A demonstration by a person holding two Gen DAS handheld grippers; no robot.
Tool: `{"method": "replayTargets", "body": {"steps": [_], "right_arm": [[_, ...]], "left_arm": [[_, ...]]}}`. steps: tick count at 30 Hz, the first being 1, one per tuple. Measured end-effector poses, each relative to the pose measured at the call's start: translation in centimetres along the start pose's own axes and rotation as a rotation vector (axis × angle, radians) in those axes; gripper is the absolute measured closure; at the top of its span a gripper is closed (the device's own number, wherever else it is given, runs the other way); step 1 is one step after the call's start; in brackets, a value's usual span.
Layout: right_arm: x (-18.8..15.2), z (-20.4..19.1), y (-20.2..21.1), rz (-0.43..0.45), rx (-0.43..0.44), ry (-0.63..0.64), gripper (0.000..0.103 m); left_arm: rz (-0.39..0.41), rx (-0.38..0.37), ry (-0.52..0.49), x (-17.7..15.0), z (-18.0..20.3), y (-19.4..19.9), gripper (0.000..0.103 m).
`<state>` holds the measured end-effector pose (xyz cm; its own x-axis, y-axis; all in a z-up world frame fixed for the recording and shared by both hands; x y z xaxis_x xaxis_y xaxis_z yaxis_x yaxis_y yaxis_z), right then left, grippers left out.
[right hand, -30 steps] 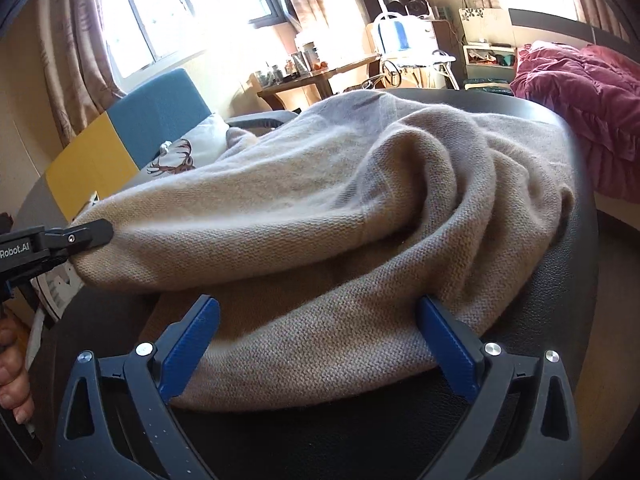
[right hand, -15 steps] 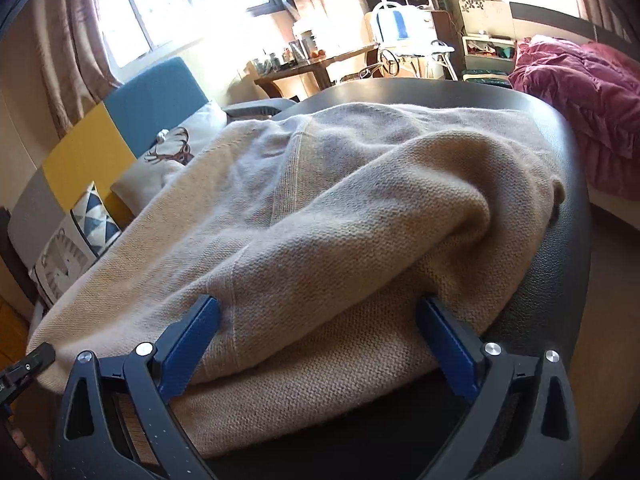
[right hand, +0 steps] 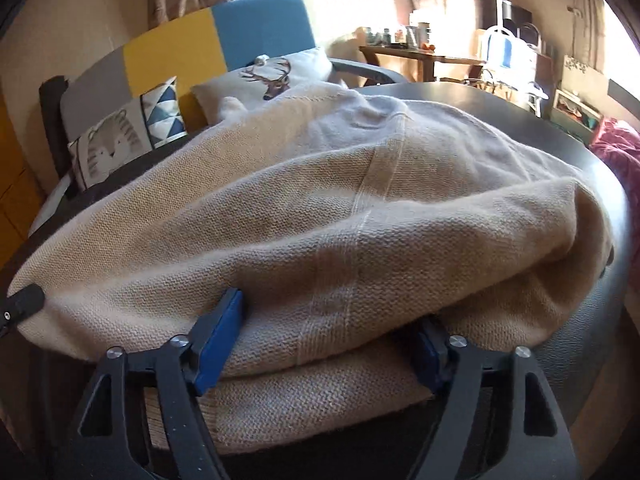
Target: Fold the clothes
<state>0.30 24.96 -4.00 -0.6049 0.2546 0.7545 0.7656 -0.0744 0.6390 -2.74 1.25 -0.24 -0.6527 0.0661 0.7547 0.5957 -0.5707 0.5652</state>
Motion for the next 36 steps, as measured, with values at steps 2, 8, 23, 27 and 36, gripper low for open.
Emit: {"method": "replayTargets", "body": {"steps": [2, 8, 23, 27, 36], "right_arm": [[-0.3, -1.1, -0.1, -0.007, 0.017, 0.003, 0.029], [-1.6, -4.1, -0.1, -0.028, 0.042, 0.061, 0.005], [-1.0, -9.8, -0.2, -0.095, 0.154, 0.054, 0.005], [-0.4, -13.0, -0.4, -0.107, 0.19, 0.112, 0.005], [-1.6, -18.1, -0.6, -0.108, 0.208, 0.29, 0.0]], "left_arm": [[0.0, 0.008, 0.028, -0.8, -1.3, 0.9, 0.098], [0.012, 0.045, 0.078, -2.5, -4.8, 3.5, 0.098], [-0.021, 0.272, 0.023, -3.8, -7.3, 8.2, 0.097], [-0.051, 0.379, 0.013, -5.0, -8.4, 9.3, 0.097], [-0.06, 0.48, 0.071, -7.4, -10.4, 11.4, 0.097]]}}
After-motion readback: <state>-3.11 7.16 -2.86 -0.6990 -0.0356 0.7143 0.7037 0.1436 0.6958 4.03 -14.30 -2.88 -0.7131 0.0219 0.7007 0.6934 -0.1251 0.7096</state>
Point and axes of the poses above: each gripper's, at about its wrist camera, not at the fingertips, and y roughly against the way its jaws point, z to its right, x to its top, the point moved 2 cm from there along -y, roughly the way its jaws point, and after that the axes turned 6 degrees about z, right-handed, at the moved point
